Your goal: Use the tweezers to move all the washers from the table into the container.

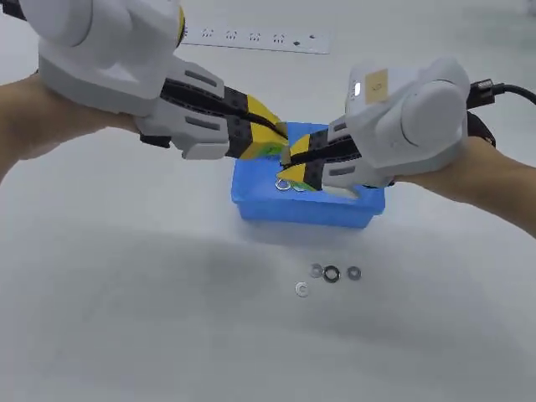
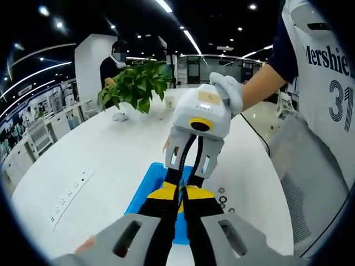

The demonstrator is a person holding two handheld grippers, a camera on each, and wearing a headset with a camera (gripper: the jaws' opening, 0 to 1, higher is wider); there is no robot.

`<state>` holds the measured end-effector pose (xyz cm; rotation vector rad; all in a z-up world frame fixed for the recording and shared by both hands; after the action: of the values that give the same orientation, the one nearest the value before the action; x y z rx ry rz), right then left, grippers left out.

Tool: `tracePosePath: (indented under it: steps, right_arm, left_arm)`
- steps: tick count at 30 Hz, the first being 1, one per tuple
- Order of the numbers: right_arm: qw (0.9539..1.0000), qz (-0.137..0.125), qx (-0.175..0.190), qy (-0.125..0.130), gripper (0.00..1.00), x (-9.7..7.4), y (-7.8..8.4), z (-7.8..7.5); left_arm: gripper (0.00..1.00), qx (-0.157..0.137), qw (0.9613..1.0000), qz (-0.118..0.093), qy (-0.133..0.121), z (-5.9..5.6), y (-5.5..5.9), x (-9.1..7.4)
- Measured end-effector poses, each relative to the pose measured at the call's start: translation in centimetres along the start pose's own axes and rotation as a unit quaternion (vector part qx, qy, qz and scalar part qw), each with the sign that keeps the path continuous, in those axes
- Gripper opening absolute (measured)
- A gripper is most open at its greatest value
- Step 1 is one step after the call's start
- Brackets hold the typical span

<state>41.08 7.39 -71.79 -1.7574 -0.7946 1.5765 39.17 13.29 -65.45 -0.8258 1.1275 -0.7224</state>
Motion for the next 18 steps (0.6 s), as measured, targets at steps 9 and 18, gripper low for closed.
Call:
tracePosePath:
  steps: [9, 18]
  right_arm:
    - [1.0, 0.004, -0.006, -0.002, 0.07, -0.9, -0.4, 1.0]
    - [0.9997, -0.023, -0.008, -0.002, 0.07, -2.6, -2.1, 3.4]
  left_arm:
    - [0.06, 0.01, 0.9999, -0.012, 0.001, -0.6, -1.3, -0.1]
    - [0.06, 0.03, 0.9994, -0.019, -0.004, -2.8, -4.0, -1.6]
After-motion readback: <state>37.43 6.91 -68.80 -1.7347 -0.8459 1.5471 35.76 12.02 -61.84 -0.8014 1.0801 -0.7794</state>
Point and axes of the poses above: the centre of the closed fingertips' face, and the gripper's own axes: x roughly forward along the fingers, z roughly to its left, y roughly out of its underside, the point moved 5 cm from there along -x, roughly backward along the fingers, and after that the axes turned 10 degrees about x, right-handed, at the moved point
